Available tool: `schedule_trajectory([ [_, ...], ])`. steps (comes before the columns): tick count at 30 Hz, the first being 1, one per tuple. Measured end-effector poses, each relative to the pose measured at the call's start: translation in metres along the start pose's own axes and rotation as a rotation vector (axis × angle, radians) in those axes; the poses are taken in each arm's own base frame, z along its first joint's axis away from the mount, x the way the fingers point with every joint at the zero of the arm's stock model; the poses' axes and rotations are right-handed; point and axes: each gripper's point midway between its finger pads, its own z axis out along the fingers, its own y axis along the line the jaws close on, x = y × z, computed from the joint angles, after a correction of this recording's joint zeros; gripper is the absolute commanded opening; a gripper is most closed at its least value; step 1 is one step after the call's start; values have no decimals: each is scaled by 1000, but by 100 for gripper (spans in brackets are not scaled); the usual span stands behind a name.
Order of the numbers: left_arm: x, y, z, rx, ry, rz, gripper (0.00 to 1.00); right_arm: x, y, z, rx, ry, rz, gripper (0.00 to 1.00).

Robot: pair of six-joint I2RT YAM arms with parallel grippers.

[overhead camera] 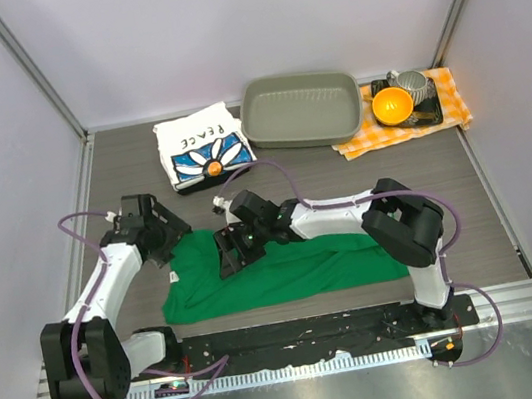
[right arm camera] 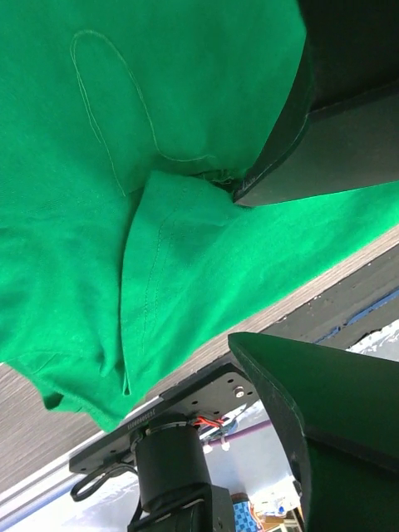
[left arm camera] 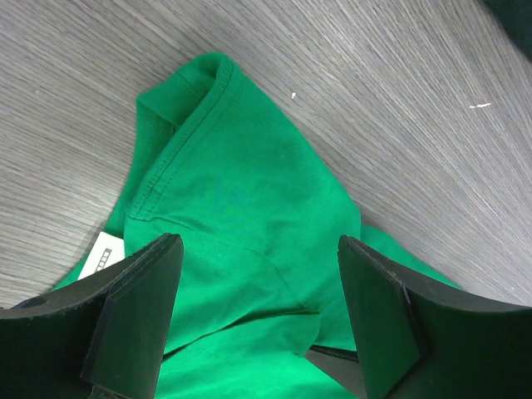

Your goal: Fold and stack the t-shirts

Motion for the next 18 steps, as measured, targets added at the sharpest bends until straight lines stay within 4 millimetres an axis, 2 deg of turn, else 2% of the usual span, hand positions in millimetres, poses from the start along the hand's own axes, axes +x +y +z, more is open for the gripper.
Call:
schedule_trajectory([
  [6,-2,-3,-4,23,-5,-7,79,5,-5,9,7,15,1,67],
  [13,-4,-4,-7,37,-10,-13,79,-13,1,8,11,-29,-28,67],
  [18,-4,-5,-7,39,-8,-14,79,-17,0,8,29,-42,-43,66],
])
